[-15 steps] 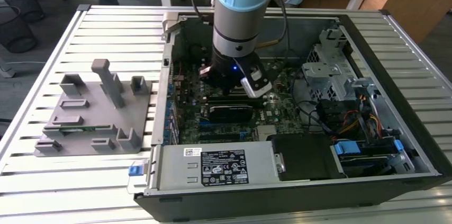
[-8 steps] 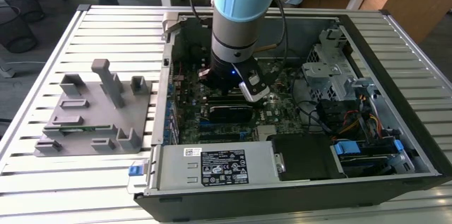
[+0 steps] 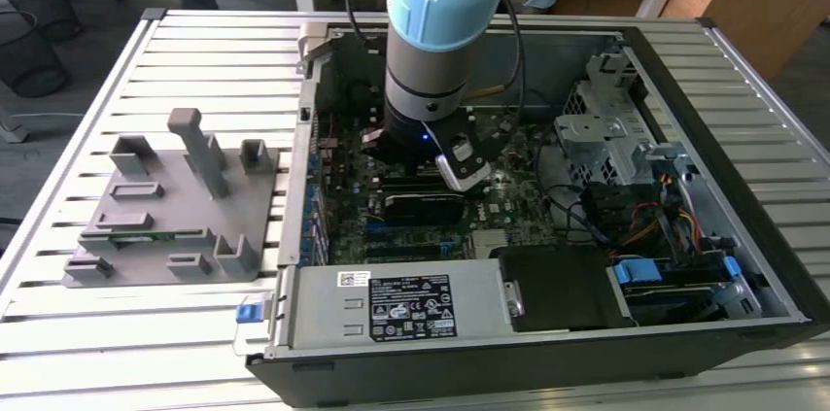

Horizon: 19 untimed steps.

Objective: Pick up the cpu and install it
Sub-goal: 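Install the second cpu locking lever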

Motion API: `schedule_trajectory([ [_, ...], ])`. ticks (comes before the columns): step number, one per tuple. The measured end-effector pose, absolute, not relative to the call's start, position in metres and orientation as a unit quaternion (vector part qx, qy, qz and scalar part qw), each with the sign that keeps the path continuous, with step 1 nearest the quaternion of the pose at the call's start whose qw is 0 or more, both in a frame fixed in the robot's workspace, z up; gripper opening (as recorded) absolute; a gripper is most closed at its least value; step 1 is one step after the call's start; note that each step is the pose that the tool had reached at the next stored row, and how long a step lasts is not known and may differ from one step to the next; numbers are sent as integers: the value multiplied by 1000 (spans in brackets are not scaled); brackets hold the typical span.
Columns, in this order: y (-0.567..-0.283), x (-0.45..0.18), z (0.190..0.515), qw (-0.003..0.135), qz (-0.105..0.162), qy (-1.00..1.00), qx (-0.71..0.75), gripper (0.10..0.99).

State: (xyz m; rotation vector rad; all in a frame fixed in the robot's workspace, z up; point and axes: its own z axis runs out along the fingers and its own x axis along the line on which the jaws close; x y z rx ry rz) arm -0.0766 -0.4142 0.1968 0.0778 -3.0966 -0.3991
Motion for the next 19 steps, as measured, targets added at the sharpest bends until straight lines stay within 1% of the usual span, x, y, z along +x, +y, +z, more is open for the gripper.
schedule_trajectory([
  [19, -414, -80, 190, 9, -146, -989, 25, 106],
])
